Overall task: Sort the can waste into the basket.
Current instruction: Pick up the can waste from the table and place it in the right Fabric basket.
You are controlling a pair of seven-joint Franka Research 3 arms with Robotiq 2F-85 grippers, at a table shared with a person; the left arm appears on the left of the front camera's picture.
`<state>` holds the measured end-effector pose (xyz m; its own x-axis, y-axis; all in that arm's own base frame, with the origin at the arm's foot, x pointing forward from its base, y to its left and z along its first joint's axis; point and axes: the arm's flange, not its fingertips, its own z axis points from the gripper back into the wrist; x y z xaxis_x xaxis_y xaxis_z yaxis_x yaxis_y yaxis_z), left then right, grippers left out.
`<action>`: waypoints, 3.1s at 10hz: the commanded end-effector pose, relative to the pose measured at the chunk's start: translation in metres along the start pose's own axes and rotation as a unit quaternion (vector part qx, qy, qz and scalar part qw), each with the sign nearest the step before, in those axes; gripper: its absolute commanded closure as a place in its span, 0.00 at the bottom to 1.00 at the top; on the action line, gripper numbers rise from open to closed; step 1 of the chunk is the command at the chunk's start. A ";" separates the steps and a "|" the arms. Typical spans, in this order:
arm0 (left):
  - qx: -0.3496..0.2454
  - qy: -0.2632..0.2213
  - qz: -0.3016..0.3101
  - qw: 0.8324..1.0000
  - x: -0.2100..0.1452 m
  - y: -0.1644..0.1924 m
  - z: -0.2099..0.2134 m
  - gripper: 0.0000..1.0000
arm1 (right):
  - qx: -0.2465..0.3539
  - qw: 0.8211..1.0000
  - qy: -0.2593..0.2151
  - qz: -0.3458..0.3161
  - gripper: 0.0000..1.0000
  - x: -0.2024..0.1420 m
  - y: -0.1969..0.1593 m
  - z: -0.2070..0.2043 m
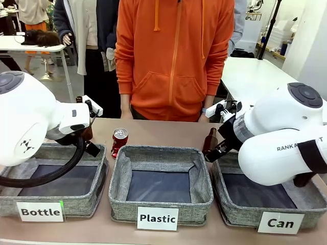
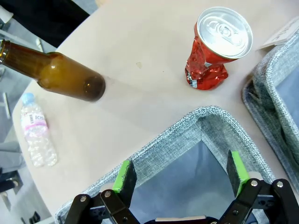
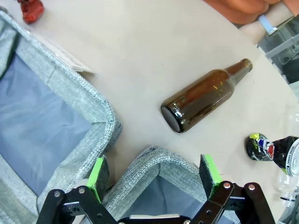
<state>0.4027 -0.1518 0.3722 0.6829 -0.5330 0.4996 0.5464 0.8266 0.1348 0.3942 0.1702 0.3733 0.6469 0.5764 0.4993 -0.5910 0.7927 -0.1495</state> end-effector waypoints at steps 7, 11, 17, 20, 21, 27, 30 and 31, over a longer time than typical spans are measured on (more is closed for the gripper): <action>-0.227 -0.075 0.089 0.967 -0.067 0.055 0.197 0.00 | 0.215 0.957 -0.081 -0.180 0.00 -0.070 -0.056 0.242; -0.360 -0.245 0.237 0.869 -0.212 0.172 0.208 0.00 | 0.309 0.848 -0.240 -0.357 0.00 -0.204 -0.161 0.255; -0.366 -0.333 0.407 0.768 -0.292 0.180 0.155 0.00 | 0.334 0.752 -0.286 -0.491 0.00 -0.274 -0.225 0.208; -0.369 -0.335 0.410 0.764 -0.324 0.247 0.172 0.00 | 0.335 0.757 -0.275 -0.488 0.00 -0.284 -0.240 0.222; -0.369 -0.335 0.410 0.764 -0.324 0.247 0.172 0.00 | 0.335 0.757 -0.275 -0.488 0.00 -0.284 -0.240 0.222; -0.398 -0.307 0.347 0.792 -0.309 0.240 0.176 0.00 | 0.335 0.757 -0.275 -0.488 0.00 -0.284 -0.240 0.222; -0.358 -0.245 0.215 0.875 -0.203 0.231 0.174 0.00 | 0.335 0.757 -0.275 -0.488 0.00 -0.284 -0.240 0.222; -0.339 -0.229 0.174 0.896 -0.169 0.226 0.167 0.00 | 0.335 0.757 -0.275 -0.488 0.00 -0.284 -0.240 0.222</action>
<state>0.3121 0.1670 0.4591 0.7254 0.0822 0.6834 0.5632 0.5000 -0.6579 0.2424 -0.2252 0.4552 0.7568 -0.5384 0.3706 -0.1550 0.4029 0.9020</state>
